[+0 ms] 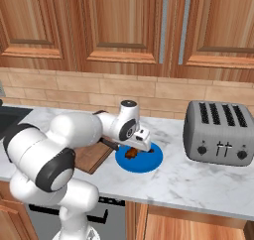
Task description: Pick up the knife from the drawer and place it on the cutting board. Then place the meat from the plate to the cutting board.
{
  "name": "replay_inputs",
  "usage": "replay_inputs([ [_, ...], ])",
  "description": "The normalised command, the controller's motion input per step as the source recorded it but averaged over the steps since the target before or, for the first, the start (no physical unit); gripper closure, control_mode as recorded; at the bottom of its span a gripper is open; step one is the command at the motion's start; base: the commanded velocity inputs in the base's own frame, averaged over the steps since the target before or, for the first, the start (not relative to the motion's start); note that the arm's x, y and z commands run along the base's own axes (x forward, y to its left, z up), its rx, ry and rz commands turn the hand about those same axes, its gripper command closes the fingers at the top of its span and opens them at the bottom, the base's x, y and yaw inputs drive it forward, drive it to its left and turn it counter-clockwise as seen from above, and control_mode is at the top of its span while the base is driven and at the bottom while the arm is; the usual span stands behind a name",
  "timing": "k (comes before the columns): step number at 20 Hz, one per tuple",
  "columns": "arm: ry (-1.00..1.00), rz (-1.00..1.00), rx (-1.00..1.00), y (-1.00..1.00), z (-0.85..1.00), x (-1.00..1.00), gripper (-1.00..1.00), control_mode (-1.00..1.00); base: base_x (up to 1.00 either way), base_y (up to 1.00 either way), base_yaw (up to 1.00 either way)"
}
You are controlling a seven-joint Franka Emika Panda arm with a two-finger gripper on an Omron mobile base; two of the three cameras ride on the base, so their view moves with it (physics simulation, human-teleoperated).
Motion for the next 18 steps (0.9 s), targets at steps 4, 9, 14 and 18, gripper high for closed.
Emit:
replay_inputs([
  [4,0.0,-0.12,0.02,-0.25,0.0,0.0,-1.0,-1.0,0.0,0.0,0.0],
  [9,0.0,-0.07,0.02,-0.03,0.0,0.0,-1.0,-1.0,0.0,0.0,0.0],
  [14,0.0,-0.06,0.01,0.03,0.0,0.01,-1.0,-1.0,0.0,0.0,0.0],
  [18,0.0,-0.06,0.0,0.04,0.0,0.0,-1.0,-1.0,0.0,0.0,0.0],
])
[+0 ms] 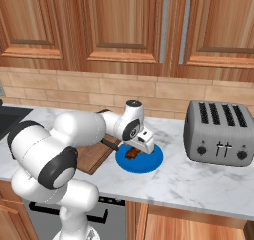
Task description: Pick up the knife from the drawer and place it on the cutting board. Then place the meat from the plate to the cutting board.
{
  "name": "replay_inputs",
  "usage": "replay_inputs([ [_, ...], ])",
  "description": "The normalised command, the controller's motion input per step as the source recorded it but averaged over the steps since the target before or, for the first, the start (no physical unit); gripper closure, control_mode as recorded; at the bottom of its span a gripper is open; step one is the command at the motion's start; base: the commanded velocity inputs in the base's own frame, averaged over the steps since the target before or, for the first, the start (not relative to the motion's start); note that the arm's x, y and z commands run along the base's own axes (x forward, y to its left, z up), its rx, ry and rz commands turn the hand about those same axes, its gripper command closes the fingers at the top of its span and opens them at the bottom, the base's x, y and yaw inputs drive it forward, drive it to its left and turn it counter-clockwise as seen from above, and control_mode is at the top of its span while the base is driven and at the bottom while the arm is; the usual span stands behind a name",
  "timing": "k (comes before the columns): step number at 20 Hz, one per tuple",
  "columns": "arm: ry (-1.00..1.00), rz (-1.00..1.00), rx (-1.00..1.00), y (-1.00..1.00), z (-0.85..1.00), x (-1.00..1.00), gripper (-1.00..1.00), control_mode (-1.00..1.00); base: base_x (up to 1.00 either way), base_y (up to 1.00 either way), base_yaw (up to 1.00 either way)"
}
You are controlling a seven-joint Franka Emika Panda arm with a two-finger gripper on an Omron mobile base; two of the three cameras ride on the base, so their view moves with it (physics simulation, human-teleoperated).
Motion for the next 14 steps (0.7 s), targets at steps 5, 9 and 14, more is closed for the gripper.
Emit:
replay_inputs([
  [5,0.0,-0.06,0.0,0.03,-0.02,0.01,-1.0,-1.0,0.0,0.0,0.0],
  [9,0.0,-0.06,0.0,0.01,-0.04,0.01,-1.0,-1.0,0.0,0.0,0.0],
  [14,0.0,-0.05,0.0,0.01,-0.04,0.03,-1.0,-1.0,0.0,0.0,0.0],
])
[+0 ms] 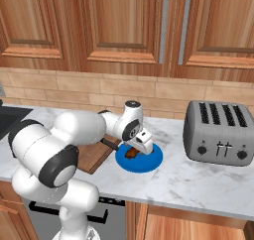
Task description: Pick up the knife from the drawer and place it on the cutting board. Then place the meat from the plate to the cutting board.
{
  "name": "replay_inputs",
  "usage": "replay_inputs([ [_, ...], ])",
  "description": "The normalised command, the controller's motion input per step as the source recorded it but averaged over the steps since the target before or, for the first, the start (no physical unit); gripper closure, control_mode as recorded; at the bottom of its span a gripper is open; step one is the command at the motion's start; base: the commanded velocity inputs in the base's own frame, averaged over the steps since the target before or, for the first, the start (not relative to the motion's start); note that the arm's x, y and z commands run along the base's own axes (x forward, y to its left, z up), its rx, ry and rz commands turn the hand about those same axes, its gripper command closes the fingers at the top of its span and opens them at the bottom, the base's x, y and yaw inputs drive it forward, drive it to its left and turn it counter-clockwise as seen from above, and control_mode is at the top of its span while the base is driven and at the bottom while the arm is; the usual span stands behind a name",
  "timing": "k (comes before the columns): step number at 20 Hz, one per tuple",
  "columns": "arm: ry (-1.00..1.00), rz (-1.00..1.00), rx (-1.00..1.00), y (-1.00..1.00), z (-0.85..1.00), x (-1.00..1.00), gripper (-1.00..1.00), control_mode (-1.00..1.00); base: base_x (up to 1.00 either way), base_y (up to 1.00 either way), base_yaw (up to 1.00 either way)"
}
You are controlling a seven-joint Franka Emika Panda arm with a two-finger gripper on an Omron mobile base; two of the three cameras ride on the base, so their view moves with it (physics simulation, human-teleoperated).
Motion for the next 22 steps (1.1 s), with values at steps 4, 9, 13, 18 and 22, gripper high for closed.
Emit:
replay_inputs([
  [4,0.0,-0.05,0.0,0.01,-0.07,0.06,-1.0,-1.0,0.0,0.0,0.0],
  [9,0.0,-0.04,0.01,0.06,-0.04,0.1,-1.0,-1.0,0.0,0.0,0.0],
  [13,0.0,-0.03,0.0,0.02,-0.09,0.06,-1.0,-1.0,0.0,0.0,0.0],
  [18,0.0,-0.01,0.0,0.0,-0.12,0.04,-1.0,-1.0,0.0,0.0,0.0],
  [22,0.0,0.0,0.0,0.0,-0.13,0.1,-1.0,-1.0,0.0,0.0,0.0],
])
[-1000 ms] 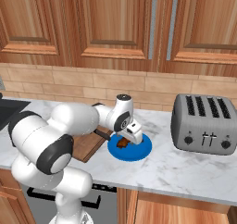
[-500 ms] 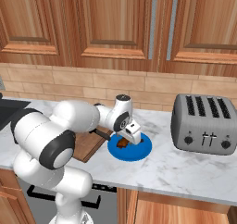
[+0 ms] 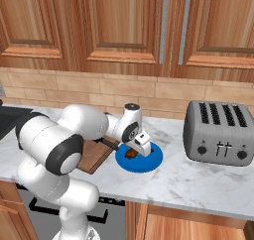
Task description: Pick up the knife from the drawer and place it on the cutting board. Then place the meat from the plate to the cutting board.
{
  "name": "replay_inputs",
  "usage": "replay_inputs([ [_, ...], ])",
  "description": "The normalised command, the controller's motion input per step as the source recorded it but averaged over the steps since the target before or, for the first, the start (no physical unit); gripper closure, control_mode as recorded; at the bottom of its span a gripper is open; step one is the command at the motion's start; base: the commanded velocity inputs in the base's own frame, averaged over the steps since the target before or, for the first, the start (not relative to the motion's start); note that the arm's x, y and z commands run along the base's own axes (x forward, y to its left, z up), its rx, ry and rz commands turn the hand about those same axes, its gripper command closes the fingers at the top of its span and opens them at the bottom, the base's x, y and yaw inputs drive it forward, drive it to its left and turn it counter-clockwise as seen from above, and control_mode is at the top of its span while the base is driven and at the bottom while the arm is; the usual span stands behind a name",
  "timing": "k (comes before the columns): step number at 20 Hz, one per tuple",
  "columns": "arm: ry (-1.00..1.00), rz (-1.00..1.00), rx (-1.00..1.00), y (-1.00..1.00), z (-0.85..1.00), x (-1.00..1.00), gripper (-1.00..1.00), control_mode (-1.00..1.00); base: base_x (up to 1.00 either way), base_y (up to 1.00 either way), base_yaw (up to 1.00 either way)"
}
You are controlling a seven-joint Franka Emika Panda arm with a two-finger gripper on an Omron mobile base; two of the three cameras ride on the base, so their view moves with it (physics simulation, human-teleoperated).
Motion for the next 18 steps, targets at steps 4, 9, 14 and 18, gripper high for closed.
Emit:
replay_inputs([
  [4,0.0,0.0,0.0,0.0,-0.09,0.11,-1.0,-1.0,0.0,0.0,0.0],
  [9,0.0,0.0,0.02,0.0,-0.08,0.04,-1.0,-1.0,0.0,0.0,0.0],
  [14,0.0,0.0,0.02,0.0,-0.14,0.0,-1.0,-1.0,0.0,0.0,0.0],
  [18,0.0,0.0,0.0,0.0,-0.14,0.0,-1.0,-1.0,0.0,0.0,0.0],
])
